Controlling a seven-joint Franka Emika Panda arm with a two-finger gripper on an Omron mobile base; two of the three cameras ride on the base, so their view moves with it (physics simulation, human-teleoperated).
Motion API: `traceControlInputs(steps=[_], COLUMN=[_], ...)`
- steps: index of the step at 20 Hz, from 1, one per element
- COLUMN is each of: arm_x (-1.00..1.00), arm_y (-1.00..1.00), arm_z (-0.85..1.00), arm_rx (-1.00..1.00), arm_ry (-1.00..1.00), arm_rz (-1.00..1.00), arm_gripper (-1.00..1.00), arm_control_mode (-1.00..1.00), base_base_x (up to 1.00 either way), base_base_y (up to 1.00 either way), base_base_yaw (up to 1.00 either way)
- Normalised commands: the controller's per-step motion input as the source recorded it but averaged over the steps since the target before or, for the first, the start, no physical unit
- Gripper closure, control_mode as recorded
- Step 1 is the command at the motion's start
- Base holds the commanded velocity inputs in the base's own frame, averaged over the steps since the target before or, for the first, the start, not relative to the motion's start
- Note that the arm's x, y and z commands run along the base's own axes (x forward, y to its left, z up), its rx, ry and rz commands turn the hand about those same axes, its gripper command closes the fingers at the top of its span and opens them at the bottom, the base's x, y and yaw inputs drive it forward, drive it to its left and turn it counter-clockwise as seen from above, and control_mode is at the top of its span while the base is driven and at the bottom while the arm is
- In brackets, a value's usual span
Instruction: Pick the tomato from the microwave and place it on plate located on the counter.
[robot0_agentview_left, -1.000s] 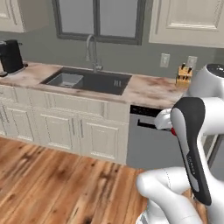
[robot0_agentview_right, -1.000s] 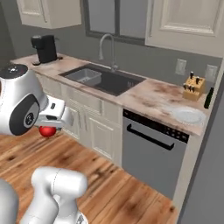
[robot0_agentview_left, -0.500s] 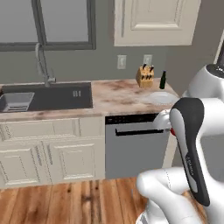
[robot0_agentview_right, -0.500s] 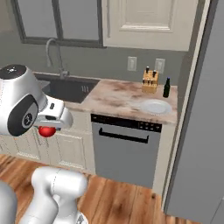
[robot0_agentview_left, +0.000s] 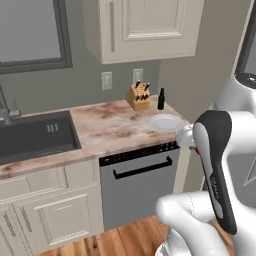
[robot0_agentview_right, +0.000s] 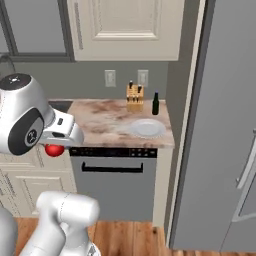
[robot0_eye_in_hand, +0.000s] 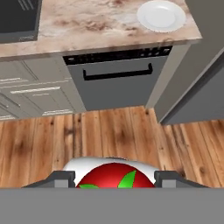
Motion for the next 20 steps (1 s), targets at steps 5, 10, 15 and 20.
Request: traceControlInputs(steps=[5, 10, 15, 20], arm_x=[0.0, 0.0, 0.0, 0.0], arm_y=[0.0, 0.0, 0.0, 0.0], arm_z=[0.0, 0.0, 0.0, 0.0], arm_rx=[0.0, 0.0, 0.0, 0.0], arm_ry=[0.0, 0.0, 0.0, 0.0], arm_rz=[0.0, 0.0, 0.0, 0.0], arm_gripper=[1.0, 1.0, 1.0, 1.0], arm_control_mode=[1.0, 1.0, 1.0, 1.0], base_base_x=[0.56, 0.52, 0.47, 0.52], base_base_y=[-0.07, -0.27, -0.62, -0.52], base_base_yaw=[0.0, 0.04, 0.14, 0.13])
